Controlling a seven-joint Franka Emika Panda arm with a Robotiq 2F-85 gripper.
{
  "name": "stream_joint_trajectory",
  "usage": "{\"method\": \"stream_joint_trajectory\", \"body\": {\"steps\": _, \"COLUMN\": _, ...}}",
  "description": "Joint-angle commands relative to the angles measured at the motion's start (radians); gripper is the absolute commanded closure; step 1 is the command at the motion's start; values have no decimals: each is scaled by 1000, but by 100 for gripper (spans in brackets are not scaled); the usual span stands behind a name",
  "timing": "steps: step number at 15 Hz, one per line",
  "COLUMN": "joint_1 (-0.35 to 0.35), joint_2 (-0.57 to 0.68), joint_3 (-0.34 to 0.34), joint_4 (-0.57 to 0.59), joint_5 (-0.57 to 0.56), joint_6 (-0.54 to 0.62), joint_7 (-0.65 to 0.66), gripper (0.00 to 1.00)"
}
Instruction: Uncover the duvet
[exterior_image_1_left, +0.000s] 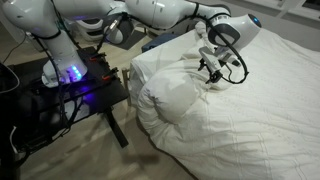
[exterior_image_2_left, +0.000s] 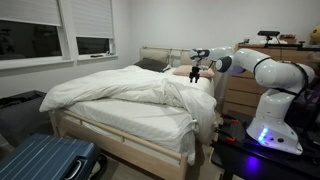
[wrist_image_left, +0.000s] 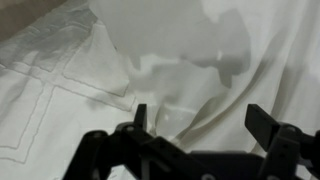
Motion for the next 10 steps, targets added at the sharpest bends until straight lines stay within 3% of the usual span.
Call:
{"method": "stream_joint_trajectory", "body": {"steps": 1, "joint_1": 2, "joint_2": 25, "joint_3": -1, "joint_4": 27, "joint_5": 10, "joint_6": 20, "joint_7": 49, "gripper": 0}}
{"method": "stream_joint_trajectory", "body": {"steps": 10, "joint_1": 32, "joint_2": 42, "joint_3": -31, "joint_4": 23, "joint_5": -12, "joint_6": 15, "joint_7": 220, "gripper": 0}}
